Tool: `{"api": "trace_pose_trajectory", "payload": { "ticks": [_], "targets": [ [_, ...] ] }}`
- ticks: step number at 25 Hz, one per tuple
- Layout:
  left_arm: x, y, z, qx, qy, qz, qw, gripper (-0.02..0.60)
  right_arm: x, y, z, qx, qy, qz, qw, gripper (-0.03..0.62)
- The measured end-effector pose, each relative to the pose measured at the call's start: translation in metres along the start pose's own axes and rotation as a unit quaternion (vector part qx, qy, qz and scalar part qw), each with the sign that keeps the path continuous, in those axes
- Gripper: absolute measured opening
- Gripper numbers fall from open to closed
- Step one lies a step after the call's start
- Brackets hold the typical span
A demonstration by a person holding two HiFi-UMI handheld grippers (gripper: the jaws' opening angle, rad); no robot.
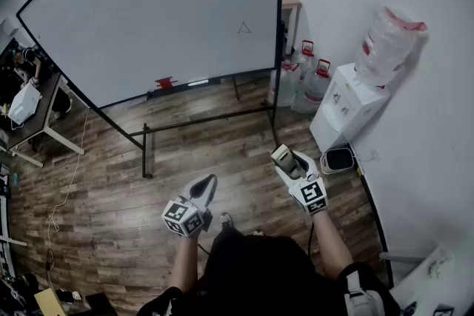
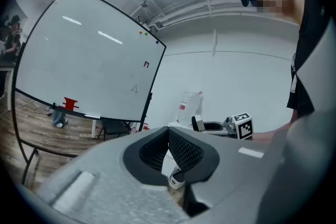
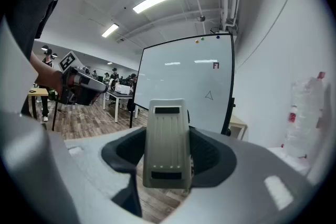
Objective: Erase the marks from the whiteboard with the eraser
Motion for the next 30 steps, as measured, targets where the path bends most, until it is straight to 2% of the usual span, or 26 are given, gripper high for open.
{"api": "trace_pose_trajectory", "payload": {
  "ticks": [11, 25, 30],
  "targets": [
    [0.003, 0.008, -0.006, -0.005, 0.000, -0.002, 1.0000, 0.011, 0.001, 0.008, 0.004, 0.003, 0.005, -0.006, 1.000, 0.258],
    [0.008, 0.009, -0.023, 0.001, 0.013, -0.001, 0.9999, 0.011, 0.005, 0.020, 0.000, -0.004, -0.018, -0.015, 1.000, 0.256],
    [0.007, 0.011, -0.015, 0.002, 0.015, 0.001, 0.9999, 0.011, 0.007, 0.008, 0.005, -0.009, -0.022, -0.014, 1.000, 0.256]
  ]
}}
Point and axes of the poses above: the fingertips, and each gripper's own axes: y backward along the fingers, z to its left, x out of its underside, the point moved 3 cm from there along y, backward along the fingers, and after that the axes turned 5 degrees about -x, right-handed, at the moved point
